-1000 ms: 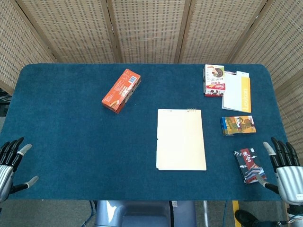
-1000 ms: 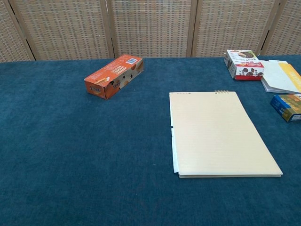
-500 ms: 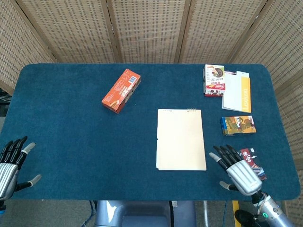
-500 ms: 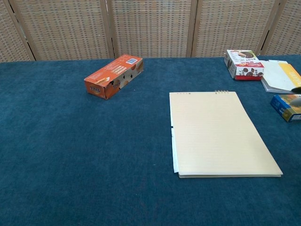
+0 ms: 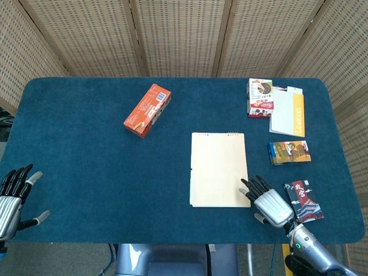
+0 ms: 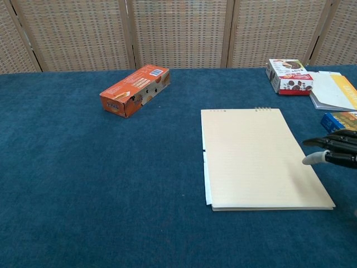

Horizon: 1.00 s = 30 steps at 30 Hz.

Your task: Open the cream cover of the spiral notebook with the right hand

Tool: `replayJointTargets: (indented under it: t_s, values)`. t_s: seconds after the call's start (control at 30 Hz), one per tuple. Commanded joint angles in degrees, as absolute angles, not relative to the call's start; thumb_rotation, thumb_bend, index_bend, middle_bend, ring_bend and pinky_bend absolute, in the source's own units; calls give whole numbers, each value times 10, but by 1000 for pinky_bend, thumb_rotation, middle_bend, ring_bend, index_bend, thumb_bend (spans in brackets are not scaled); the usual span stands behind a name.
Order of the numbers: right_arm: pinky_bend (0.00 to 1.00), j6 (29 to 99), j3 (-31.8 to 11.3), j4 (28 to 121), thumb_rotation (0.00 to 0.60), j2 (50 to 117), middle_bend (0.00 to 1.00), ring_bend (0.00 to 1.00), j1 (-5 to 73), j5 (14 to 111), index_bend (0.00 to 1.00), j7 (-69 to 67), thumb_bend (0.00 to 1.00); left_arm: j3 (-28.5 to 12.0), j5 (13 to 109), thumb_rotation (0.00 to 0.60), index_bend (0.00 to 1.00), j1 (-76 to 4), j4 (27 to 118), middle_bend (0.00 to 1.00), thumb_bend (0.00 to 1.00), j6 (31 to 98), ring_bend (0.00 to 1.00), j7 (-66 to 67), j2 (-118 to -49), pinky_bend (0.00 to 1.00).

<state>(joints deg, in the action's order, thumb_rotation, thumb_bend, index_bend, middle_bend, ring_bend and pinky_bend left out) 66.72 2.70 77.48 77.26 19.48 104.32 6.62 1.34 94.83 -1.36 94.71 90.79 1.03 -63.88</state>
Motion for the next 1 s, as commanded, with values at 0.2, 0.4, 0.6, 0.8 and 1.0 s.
replayJointTargets:
  t_s: [0.2, 0.4, 0.6, 0.8, 1.0]
  values:
    - [0, 654, 26, 771, 600, 801, 0, 0, 211, 1039, 138, 99, 311, 14, 949, 600, 0, -13, 947, 0, 0, 909, 0, 14, -641, 0]
    - [0, 645, 28, 769, 600, 829, 0, 0, 220, 1036, 138, 128, 311, 12, 945, 600, 0, -14, 947, 0, 0, 907, 0, 14, -641, 0]
    - [0, 631, 21, 763, 600, 854, 0, 0, 234, 1025, 138, 156, 311, 11, 942, 600, 0, -15, 948, 0, 0, 904, 0, 16, -642, 0]
    - [0, 618, 6, 766, 600, 866, 0, 0, 243, 996, 138, 160, 316, 9, 938, 600, 0, -17, 949, 0, 0, 902, 0, 15, -641, 0]
    - [0, 612, 2, 771, 600, 869, 0, 0, 249, 977, 138, 170, 337, 8, 936, 600, 0, -18, 952, 0, 0, 900, 0, 17, -640, 0]
